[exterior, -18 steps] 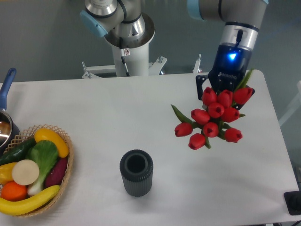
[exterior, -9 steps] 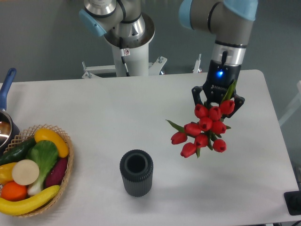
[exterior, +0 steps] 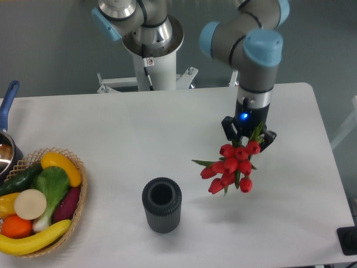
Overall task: Place the flowers on the table
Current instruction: 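Lower the held red tulips toward the table beside the black vase, then open the gripper to release the tulips and lift it away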
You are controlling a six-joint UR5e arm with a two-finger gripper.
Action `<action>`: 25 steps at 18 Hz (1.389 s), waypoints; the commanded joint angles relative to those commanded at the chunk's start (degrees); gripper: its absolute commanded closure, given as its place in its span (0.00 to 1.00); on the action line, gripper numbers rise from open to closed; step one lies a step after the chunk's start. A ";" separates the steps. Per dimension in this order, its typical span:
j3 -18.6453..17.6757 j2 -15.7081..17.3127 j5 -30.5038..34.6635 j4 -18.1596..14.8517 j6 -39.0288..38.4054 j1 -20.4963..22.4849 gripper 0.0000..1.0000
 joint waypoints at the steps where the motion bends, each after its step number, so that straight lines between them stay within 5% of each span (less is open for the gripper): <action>1: 0.17 -0.88 2.10 0.00 0.09 -0.62 0.62; 9: 1.58 -5.72 5.29 0.09 0.00 -2.56 0.58; 11: 1.76 -6.25 5.29 0.18 0.00 -2.56 0.41; 14: 2.11 -6.25 5.11 0.35 0.17 -2.82 0.04; 16: 2.90 -5.64 5.03 0.53 0.09 -5.10 0.00; 25: 3.25 8.06 4.32 0.26 0.00 -4.06 0.00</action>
